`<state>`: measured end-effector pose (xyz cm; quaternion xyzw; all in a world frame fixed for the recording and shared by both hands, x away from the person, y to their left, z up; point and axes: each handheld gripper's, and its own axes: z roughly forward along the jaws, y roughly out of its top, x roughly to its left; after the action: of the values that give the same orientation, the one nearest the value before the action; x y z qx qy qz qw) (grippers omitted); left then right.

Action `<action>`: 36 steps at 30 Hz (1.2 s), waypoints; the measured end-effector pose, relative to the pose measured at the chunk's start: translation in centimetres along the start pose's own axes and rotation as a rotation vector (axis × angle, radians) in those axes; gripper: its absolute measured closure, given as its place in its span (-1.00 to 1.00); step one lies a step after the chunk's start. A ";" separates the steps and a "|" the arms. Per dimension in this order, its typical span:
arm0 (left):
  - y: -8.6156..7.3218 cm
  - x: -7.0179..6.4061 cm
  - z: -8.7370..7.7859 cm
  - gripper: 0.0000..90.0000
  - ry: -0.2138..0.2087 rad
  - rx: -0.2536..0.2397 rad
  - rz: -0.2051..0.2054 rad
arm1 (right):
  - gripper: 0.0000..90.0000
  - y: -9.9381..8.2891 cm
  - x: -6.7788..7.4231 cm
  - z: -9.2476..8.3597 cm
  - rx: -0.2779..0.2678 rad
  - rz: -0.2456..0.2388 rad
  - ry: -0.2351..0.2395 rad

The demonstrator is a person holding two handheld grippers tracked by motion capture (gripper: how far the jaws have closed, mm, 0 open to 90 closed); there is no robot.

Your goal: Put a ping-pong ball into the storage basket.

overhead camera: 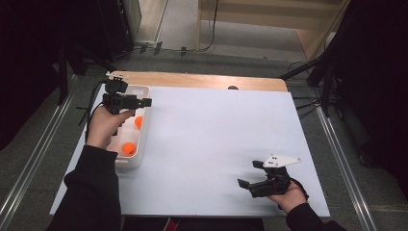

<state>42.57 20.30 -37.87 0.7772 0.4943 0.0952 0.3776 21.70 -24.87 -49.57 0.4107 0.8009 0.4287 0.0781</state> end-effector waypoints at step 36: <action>0.3 -4.6 0.3 -0.40 -0.160 0.018 0.141 | -0.89 0.0 0.0 -0.1 -0.003 0.004 0.001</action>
<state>40.67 16.21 -36.88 0.8186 0.4073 0.0548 0.4014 21.63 -24.93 -49.52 0.4122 0.7995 0.4300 0.0775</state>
